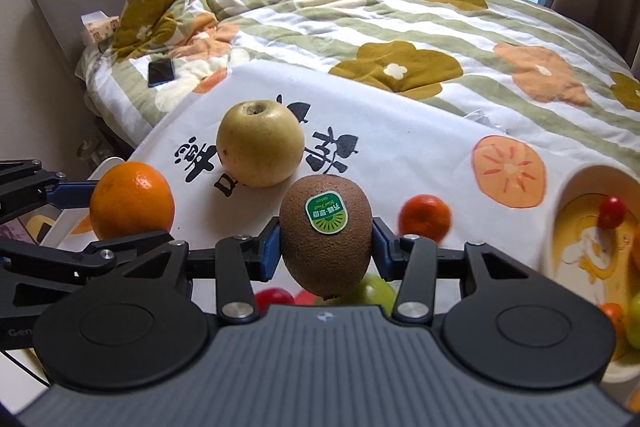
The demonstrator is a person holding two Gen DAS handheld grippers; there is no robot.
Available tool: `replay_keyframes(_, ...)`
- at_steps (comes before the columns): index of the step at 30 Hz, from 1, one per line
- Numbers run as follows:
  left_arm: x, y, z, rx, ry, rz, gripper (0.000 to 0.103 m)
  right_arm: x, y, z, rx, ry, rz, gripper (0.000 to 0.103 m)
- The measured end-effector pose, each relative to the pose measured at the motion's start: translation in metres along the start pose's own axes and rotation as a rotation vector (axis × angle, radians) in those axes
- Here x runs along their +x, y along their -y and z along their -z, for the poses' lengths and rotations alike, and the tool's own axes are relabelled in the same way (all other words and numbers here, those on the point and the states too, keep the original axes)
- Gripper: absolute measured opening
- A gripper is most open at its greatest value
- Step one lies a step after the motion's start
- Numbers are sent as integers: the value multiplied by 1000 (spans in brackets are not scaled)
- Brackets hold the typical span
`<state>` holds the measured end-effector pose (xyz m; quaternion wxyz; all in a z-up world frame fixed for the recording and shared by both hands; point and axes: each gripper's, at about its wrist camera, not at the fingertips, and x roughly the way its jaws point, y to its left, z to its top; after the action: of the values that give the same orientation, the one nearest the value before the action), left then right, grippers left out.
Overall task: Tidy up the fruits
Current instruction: 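Carry the orange and kiwi into the duck bowl and open both tools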
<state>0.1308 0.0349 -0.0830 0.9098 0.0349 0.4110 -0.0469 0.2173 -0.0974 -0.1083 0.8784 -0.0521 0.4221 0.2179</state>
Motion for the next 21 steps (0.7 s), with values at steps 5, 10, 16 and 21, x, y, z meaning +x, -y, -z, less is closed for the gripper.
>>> replay_keyframes(5, -14, 30, -7, -2, 8, 4, 63, -33, 24, 6, 32, 25, 7, 60)
replay_keyframes(10, -26, 66, -14, 6, 37, 10, 63, -62, 55, 16, 56, 46, 31, 60)
replay_keyframes(16, -35, 109, -23, 15, 69, 23, 63, -95, 101, 29, 87, 70, 68, 60)
replay_keyframes(21, -33, 144, -34, 34, 85, 54, 63, -115, 137, 38, 93, 86, 100, 60)
